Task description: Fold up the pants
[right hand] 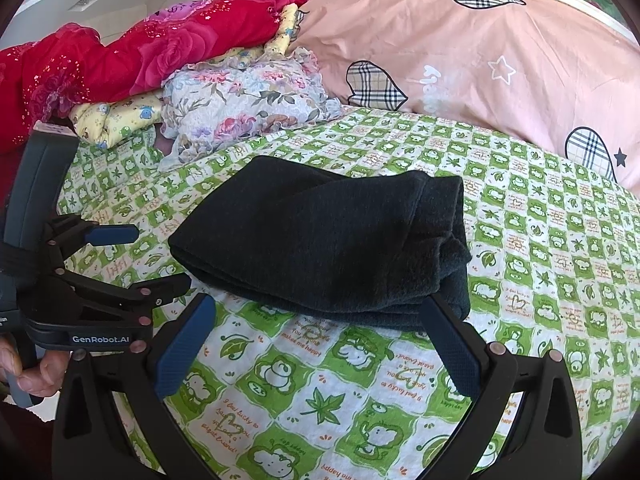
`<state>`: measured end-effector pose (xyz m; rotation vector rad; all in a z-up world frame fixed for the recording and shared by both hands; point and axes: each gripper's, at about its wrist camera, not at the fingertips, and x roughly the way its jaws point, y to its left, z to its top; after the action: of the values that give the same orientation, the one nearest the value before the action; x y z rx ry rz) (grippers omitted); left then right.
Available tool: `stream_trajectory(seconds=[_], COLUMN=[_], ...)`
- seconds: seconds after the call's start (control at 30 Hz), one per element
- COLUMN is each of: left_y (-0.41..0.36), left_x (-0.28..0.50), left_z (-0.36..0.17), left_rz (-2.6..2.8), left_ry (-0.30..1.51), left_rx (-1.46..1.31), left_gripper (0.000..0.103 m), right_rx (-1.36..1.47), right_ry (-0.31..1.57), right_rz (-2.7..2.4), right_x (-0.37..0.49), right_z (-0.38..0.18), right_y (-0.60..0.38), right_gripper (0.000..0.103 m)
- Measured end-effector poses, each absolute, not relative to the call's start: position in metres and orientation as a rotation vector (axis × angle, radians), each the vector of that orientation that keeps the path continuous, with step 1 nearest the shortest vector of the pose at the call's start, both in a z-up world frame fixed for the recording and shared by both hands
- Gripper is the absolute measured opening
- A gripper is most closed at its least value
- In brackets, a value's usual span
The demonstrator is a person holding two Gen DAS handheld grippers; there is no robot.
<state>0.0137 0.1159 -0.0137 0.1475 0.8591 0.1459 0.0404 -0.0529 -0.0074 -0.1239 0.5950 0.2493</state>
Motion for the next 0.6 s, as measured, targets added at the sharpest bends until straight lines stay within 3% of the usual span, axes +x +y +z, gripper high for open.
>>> stream_trajectory(seconds=[0.6], left_y=[0.119], left_x=[0.022], left_z=[-0.003], left_rz=[0.176], left_ry=[0.829], left_rx=[0.183], left_gripper=[0.086], right_rx=[-0.128], right_ry=[0.581], right_rz=[0.241], right_x=[0.045], right_z=[-0.001], right_y=[-0.053], right_gripper=[0.102])
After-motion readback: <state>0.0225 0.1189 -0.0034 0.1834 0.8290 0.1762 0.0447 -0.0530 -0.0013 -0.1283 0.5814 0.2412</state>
